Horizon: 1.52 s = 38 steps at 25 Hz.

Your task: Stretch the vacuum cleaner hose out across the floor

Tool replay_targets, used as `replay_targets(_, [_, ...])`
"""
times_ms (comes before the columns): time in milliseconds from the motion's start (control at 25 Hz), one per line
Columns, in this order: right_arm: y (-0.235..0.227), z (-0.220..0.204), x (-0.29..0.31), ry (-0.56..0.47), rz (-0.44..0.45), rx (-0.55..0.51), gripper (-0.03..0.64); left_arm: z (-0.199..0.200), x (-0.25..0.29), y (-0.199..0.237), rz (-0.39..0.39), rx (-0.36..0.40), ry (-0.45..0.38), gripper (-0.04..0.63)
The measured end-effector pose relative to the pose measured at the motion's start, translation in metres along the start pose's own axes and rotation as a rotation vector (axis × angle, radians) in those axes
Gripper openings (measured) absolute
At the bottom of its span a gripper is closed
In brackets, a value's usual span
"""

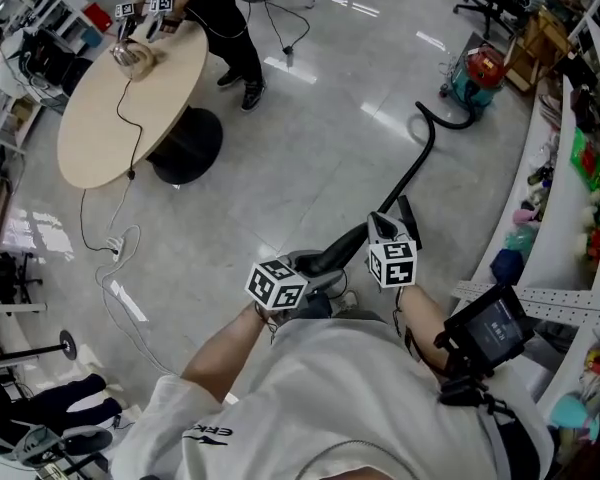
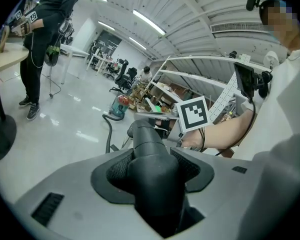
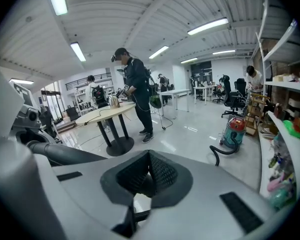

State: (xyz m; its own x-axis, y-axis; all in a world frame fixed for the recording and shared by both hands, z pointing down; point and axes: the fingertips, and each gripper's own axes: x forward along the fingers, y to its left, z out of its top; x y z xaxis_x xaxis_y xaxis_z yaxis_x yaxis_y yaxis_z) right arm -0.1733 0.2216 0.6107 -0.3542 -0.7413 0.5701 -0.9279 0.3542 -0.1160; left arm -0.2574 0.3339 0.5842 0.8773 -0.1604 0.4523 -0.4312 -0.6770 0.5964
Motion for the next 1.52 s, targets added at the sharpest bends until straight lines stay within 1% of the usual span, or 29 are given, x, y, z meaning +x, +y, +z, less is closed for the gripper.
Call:
replay_targets(160, [0.004, -0.018, -0.026, 0.008, 0.004, 0.01, -0.002, -0.018, -0.001, -0.027, -0.002, 0.003, 0.017, 0.212])
replay_targets(400, [0.018, -0.036, -0.04, 0.017, 0.003, 0.023, -0.002, -0.04, -0.011, -0.042, -0.003, 0.015, 0.041, 0.212])
replay_targets(680, [0.068, -0.041, -0.037, 0.011, -0.001, 0.024, -0.002, -0.063, -0.055, -0.034, 0.0, 0.02, 0.041, 0.212])
replay_targets(880, [0.112, -0.047, -0.039, 0.016, -0.004, 0.017, -0.002, -0.084, -0.093, -0.027, -0.007, 0.03, 0.052, 0.212])
replay_targets(1240, [0.162, -0.07, -0.04, 0.038, -0.011, 0.023, -0.002, -0.121, -0.133, -0.022, -0.033, 0.056, 0.102, 0.212])
replay_targets(1520, [0.211, -0.093, -0.043, 0.045, -0.014, 0.036, -0.002, -0.161, -0.172, -0.021, -0.039, 0.063, 0.121, 0.212])
